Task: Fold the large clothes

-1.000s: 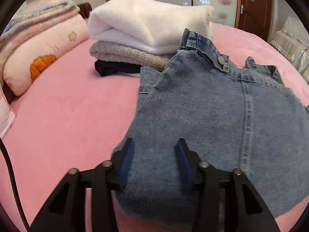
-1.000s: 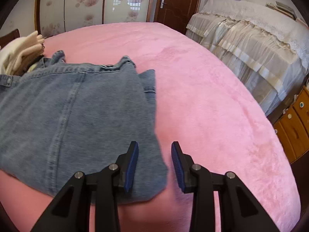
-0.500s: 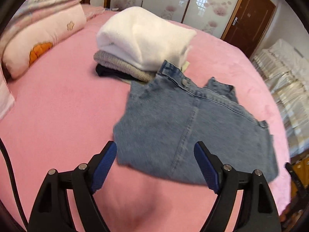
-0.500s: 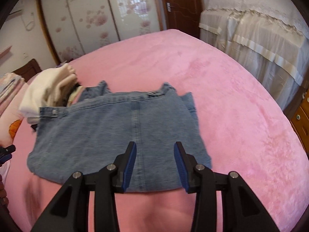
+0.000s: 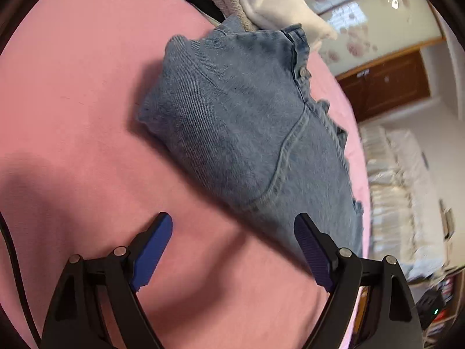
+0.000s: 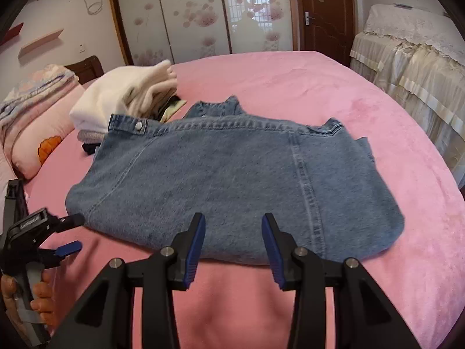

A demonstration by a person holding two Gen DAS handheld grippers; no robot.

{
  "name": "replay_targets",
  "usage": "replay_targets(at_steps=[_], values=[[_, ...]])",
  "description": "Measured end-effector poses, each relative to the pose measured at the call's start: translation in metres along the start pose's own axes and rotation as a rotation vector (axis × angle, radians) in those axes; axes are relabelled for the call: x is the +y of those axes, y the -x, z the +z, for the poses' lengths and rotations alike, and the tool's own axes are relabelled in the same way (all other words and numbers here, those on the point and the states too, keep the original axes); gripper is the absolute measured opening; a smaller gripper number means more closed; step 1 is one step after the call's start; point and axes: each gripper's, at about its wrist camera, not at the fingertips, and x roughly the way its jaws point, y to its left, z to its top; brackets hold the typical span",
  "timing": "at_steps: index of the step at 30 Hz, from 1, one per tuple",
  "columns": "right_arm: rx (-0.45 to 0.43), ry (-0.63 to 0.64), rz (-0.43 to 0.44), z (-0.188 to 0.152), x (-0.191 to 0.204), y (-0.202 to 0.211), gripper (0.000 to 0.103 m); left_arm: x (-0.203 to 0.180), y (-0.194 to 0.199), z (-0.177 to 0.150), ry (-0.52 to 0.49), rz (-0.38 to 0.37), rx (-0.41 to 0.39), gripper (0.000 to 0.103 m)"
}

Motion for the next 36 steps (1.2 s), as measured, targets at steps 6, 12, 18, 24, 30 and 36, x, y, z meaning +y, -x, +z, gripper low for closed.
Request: replay_targets(at_steps=[6,12,18,24,30,36], values=[[0.014,0.005,0.002,-0.006,0.004,-0.021,0.041,-0.013,-0.024,0.016,-0.088,-0.048,-0.127,0.085],[0.006,0.033,-0.027,-0.003,0.007,-0.041,0.04,-0.027,-0.041,0.042,-0.067,-0.048,-0.191,0.097],[-0.017,0.035,-0.025,0.009,0.011,-0.056,0.04,-0.039,-0.053,0.048,-0.059,0.008,-0.264,0.087],[-0.021,0.04,-0.012,0.014,0.016,-0.065,0.039,-0.02,-0.042,0.054,0.024,-0.03,-0.232,0.019],[-0.02,0.056,0.013,0.012,0.022,-0.058,0.036,-0.047,0.0,0.031,-0.085,0.004,-0.283,0.009],[-0.044,0.114,0.015,0.011,0.025,-0.04,0.036,-0.057,0.027,0.014,-0.105,0.03,-0.289,0.009]])
